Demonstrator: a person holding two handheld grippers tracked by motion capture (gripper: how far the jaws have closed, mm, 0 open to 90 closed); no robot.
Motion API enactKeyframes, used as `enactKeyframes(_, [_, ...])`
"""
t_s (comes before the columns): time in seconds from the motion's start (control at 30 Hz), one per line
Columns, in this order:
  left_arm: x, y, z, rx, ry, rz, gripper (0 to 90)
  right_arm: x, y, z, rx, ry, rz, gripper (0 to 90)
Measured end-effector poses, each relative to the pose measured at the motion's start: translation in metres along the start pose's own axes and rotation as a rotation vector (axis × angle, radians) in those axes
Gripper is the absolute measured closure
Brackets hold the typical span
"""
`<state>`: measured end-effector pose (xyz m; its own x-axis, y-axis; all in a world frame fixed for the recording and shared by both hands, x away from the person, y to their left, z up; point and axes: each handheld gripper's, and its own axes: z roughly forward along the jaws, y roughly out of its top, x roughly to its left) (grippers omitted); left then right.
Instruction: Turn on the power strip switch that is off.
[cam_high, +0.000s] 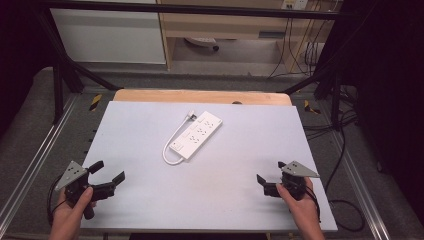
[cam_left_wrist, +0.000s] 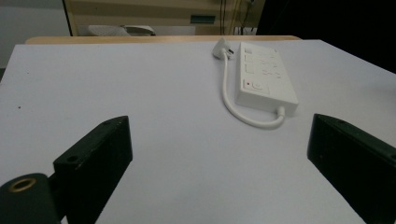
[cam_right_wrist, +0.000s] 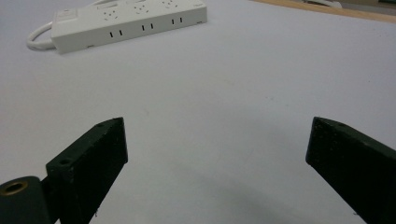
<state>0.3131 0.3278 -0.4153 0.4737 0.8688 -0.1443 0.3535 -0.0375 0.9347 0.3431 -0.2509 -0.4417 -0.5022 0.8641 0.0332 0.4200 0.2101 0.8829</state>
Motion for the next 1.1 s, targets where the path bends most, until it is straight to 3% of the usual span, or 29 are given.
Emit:
enactKeyframes(0.07, [0.0003,0.0005,-0.0004,-0.004,-0.002,0.001,6.8,0.0007,-0.0003,0.0012,0.009,-0.002,-0.017,6.0])
enactKeyframes(0.4, [0.0004,0.0030,-0.0032,-0.021,-0.016,-0.004,6.8,-0.0011,0.0003,0.0014,0.000,0.015,-0.001,5.2])
enactKeyframes(1.1, [-0.0013,0.0038,-0.0032,-0.025,-0.029,-0.003,6.3,0.0032,0.0076,-0.0061,-0.077,0.033,0.014,3.4])
